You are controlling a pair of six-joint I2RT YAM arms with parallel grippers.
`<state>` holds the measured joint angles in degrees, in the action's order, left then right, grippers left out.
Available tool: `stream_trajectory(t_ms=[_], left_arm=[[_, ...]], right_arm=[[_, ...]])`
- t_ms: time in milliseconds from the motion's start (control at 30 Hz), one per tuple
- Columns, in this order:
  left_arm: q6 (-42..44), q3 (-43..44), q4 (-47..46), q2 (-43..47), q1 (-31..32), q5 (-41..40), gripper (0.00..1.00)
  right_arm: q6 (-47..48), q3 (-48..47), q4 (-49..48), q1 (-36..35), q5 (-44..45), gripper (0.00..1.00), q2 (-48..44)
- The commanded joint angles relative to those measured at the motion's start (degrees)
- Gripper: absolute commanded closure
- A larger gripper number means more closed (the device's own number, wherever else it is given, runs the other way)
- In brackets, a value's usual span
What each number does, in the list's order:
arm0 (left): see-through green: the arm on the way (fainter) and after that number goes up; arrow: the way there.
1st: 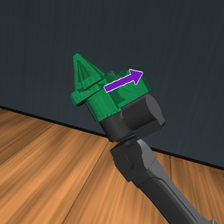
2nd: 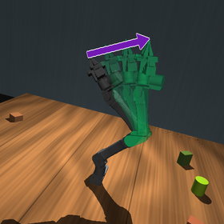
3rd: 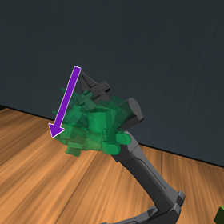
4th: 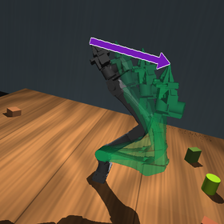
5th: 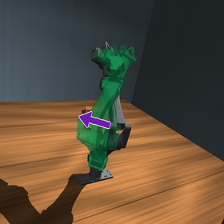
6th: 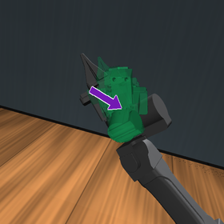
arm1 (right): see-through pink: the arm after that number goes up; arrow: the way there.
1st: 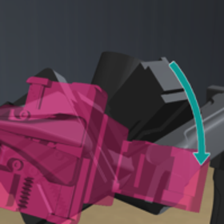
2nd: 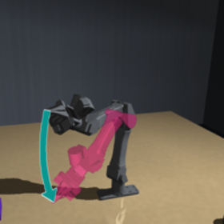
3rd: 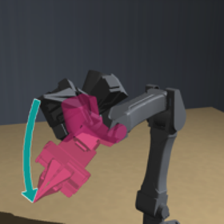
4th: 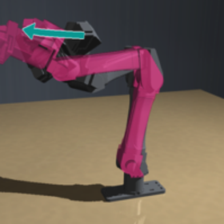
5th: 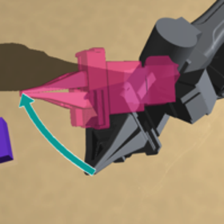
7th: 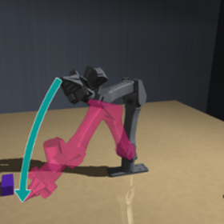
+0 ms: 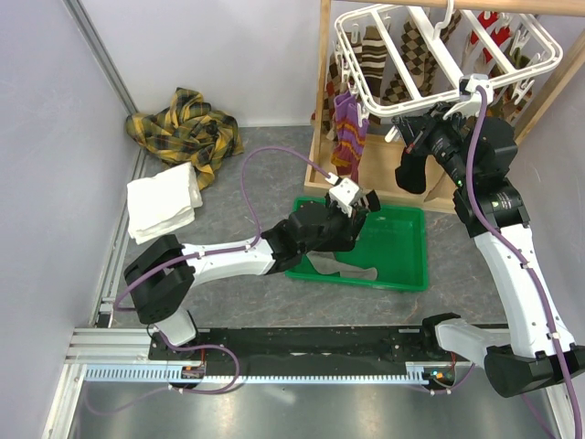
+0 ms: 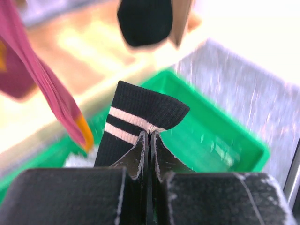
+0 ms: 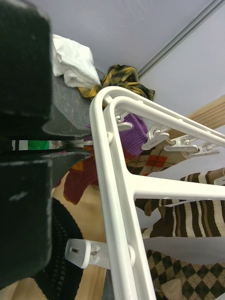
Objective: Clip the socks to the hanger
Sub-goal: Pick up the sock from the bin, then clamp the sock onto the hanger.
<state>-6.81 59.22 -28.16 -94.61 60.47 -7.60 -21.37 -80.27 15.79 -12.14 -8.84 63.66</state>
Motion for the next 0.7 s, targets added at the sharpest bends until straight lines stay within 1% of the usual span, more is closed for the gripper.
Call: stream_trajectory(t_ms=[0, 333, 667], left_arm=[[2.3, 0.4, -16.2, 2.7, -0.5, -3.6, 0.98], [13.3, 7.2, -24.3, -1.0, -0.8, -8.5, 0.98], [22.4, 12.8, -26.3, -4.3, -0.8, -9.5, 0.98]], right_arm=[[-0.6, -1.0, 0.7, 0.1, -0.9, 1.0, -0.7], [-1.1, -2.7, 2.6, 0.1, -2.1, 1.0, 0.4], [-1.5, -3.9, 4.6, 0.1, -2.9, 1.0, 1.9]])
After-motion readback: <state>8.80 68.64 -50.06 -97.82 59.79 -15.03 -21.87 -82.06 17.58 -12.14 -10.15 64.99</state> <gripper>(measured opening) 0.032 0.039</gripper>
